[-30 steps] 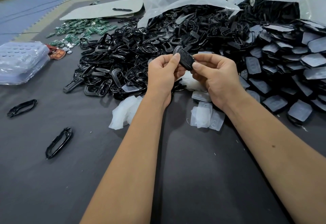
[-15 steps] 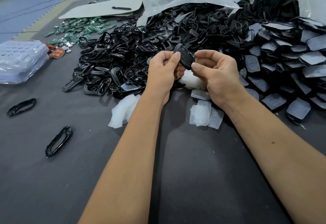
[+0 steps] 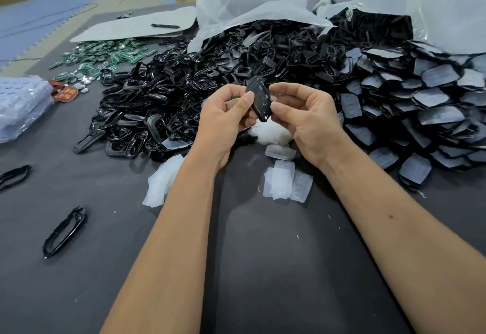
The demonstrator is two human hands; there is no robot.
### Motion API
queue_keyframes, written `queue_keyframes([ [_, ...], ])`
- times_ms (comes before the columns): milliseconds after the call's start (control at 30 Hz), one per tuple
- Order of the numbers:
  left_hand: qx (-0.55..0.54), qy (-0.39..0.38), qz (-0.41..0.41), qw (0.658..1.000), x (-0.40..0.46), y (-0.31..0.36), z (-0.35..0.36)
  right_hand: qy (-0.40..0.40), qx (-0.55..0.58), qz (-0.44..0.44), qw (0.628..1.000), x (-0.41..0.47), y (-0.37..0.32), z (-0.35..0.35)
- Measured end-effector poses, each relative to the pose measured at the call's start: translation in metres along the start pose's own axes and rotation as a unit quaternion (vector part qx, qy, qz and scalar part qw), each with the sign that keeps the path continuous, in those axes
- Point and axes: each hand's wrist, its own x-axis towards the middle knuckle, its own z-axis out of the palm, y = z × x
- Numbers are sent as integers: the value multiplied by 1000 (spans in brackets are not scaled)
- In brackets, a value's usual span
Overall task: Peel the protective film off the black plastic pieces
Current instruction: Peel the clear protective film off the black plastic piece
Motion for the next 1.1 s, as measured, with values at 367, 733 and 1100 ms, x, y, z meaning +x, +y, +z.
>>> queue_keyframes([
  [367, -62, -3, 0, 998, 14, 14, 44, 10, -482, -241, 843, 1, -57, -32],
  [733, 262, -118, 144, 947, 43, 1, 182, 132, -650, -229, 712, 5, -99, -118],
  [1100, 349, -79, 231, 905, 33, -20, 168, 93, -657, -185, 725, 0, -92, -138],
])
